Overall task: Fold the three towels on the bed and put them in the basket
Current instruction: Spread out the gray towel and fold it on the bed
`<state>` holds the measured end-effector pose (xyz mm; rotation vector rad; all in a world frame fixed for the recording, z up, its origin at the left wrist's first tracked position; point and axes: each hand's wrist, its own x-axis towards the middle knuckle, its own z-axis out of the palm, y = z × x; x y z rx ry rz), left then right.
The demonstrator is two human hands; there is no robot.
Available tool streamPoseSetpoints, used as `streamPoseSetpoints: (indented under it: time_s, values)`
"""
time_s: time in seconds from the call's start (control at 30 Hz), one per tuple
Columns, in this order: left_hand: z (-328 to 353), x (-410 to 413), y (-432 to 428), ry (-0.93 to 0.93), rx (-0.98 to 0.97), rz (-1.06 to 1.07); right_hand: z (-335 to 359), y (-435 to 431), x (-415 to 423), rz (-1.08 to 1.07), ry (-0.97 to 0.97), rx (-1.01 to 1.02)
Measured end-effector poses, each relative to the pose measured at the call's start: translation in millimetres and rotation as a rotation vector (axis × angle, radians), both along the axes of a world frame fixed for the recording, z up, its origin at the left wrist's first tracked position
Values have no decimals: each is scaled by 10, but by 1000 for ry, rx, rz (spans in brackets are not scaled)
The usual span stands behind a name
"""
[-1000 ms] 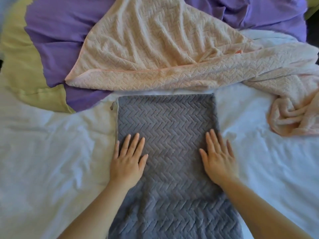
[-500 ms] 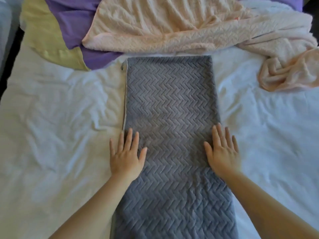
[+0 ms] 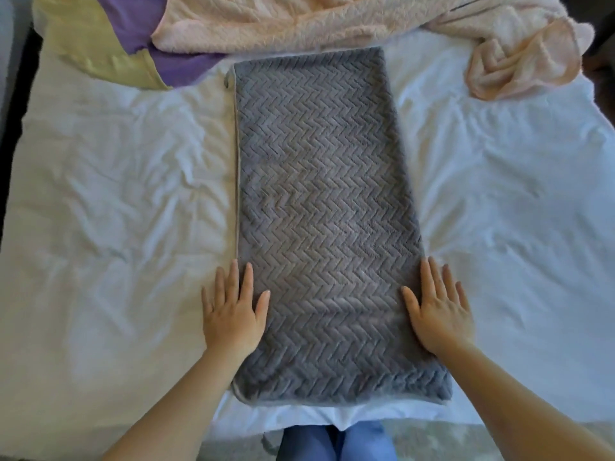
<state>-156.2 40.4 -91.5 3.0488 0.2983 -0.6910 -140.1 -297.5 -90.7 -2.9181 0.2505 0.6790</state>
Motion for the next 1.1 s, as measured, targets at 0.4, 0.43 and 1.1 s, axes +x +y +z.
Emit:
streamPoseSetpoints:
  time_s: [0.4, 0.43, 1.1]
  values:
    - [30, -1032, -139, -83, -119, 7, -102, -142, -1063, 183, -47, 59]
    - [54, -1085, -151, -118, -156, 65, -80, -167, -1102, 153, -45, 84]
    - [1095, -1005, 3, -252, -1045, 457, 1054, -335, -560, -414, -145, 1022]
